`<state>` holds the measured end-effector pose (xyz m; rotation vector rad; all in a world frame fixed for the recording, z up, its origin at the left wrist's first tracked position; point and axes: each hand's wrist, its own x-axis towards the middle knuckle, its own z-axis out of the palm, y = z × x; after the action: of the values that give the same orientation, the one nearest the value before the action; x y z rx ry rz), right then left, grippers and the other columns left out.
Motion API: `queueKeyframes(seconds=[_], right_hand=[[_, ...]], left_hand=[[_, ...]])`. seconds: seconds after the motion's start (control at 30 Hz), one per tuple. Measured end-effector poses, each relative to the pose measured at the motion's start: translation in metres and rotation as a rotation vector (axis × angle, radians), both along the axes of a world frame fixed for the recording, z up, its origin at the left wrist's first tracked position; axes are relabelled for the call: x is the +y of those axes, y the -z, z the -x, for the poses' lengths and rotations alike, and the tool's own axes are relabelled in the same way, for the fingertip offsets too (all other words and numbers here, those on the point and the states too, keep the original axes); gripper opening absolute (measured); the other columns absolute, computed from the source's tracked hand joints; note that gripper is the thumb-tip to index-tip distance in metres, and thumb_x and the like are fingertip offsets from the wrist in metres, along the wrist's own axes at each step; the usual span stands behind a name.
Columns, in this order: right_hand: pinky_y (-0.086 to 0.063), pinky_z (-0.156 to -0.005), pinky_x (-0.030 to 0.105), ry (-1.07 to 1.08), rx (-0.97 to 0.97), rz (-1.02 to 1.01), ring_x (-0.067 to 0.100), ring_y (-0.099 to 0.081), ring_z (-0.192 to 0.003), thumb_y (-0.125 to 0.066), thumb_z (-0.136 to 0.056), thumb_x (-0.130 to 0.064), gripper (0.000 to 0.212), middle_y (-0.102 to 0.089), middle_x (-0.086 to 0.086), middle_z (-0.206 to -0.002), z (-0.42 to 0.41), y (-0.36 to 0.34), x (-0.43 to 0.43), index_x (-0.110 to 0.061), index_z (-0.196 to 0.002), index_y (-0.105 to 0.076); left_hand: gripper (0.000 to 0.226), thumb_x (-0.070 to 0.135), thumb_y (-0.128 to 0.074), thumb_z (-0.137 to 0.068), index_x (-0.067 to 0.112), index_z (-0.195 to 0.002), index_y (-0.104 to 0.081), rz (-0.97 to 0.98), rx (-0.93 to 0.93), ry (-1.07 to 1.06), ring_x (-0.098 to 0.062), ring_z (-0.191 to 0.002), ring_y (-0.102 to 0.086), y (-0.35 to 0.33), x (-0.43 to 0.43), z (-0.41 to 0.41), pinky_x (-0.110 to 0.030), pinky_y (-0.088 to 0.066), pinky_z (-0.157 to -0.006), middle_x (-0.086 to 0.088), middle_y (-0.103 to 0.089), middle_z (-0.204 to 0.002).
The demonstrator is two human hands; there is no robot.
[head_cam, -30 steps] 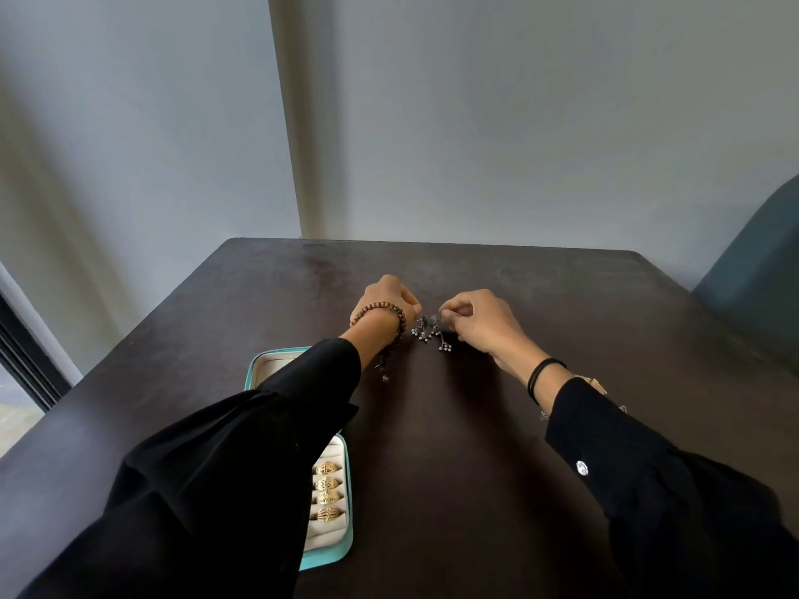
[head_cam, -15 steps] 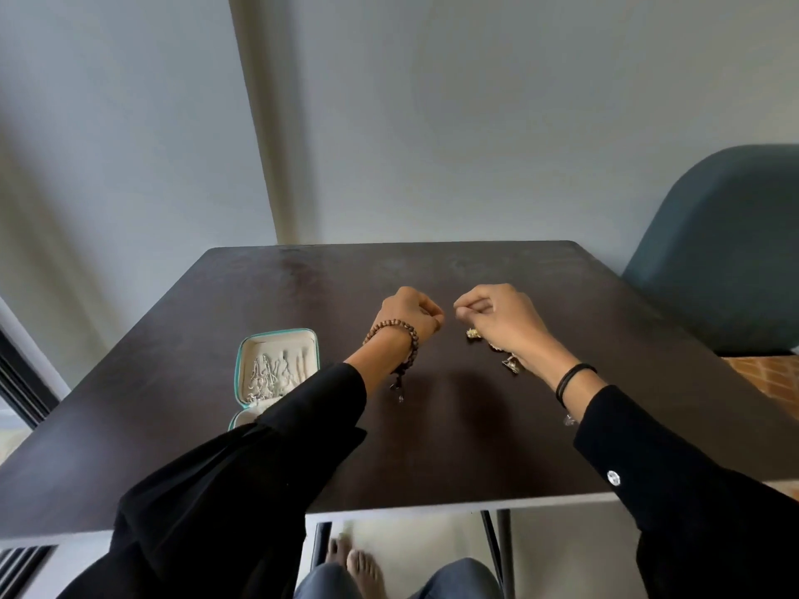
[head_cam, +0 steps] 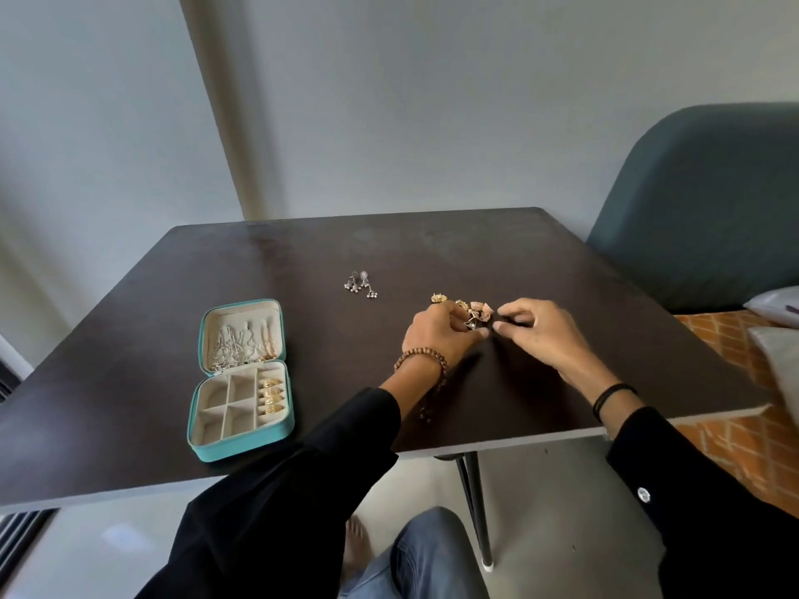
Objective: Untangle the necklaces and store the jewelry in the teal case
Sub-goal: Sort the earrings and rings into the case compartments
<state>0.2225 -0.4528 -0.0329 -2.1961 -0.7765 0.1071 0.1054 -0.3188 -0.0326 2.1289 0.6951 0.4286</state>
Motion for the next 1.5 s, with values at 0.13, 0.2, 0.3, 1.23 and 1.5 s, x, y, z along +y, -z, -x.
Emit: queueKeyframes(seconds=[0.13,0.2,0.3,1.23,1.5], right_hand=[[-0.048,-0.089,0.025,-0.028,-0.116,0.042,0.013,-0.065,-0.104,-0.074,-0.092,-0.022,0.021,-0.066,0.001,-0.114,0.001,0.01,-0.001,-0.015,-0.112,-0.076],[-0.049,-0.085,0.024,-0.024,-0.145,0.024,0.013,-0.066,-0.099,-0.073,-0.093,-0.022,0.015,-0.064,0.001,-0.111,0.002,0.015,-0.001,-0.016,-0.106,-0.077],[-0.055,-0.091,0.035,-0.027,-0.202,-0.022,0.015,-0.064,-0.099,-0.07,-0.095,-0.023,0.009,-0.063,-0.001,-0.108,0.005,0.026,-0.002,-0.018,-0.101,-0.073],[-0.046,-0.078,0.008,-0.137,-0.273,-0.184,0.002,-0.066,-0.087,-0.065,-0.095,-0.009,0.017,-0.072,-0.009,-0.095,0.016,0.026,-0.011,-0.018,-0.106,-0.075],[-0.054,-0.078,0.02,-0.137,-0.256,-0.164,0.005,-0.068,-0.088,-0.072,-0.093,-0.022,0.008,-0.073,-0.007,-0.092,0.023,0.03,-0.012,-0.02,-0.101,-0.073]], left_hand=[[0.042,0.057,-0.079,-0.073,0.028,-0.101,-0.068,-0.124,0.035,-0.079,-0.012,-0.095,-0.067,0.003,-0.007,-0.007,-0.035,-0.057,-0.083,0.012,-0.071,-0.098],[0.032,0.051,-0.078,-0.077,0.028,-0.098,-0.071,-0.17,0.038,-0.104,-0.011,-0.094,-0.067,0.005,-0.009,-0.009,-0.034,-0.057,-0.082,0.012,-0.072,-0.097],[0.022,0.046,-0.073,-0.083,0.03,-0.098,-0.072,-0.243,0.04,-0.122,-0.01,-0.095,-0.066,0.009,-0.01,-0.01,-0.035,-0.057,-0.081,0.013,-0.072,-0.095],[0.012,0.043,-0.066,-0.091,0.036,-0.097,-0.073,-0.337,-0.078,0.018,-0.012,-0.103,-0.06,0.027,-0.007,-0.004,-0.037,-0.047,-0.089,0.011,-0.057,-0.112],[0.017,0.043,-0.058,-0.097,0.028,-0.101,-0.064,-0.119,-0.119,0.016,-0.009,-0.09,-0.065,0.024,-0.008,0.003,-0.031,-0.053,-0.076,0.011,-0.07,-0.095]])
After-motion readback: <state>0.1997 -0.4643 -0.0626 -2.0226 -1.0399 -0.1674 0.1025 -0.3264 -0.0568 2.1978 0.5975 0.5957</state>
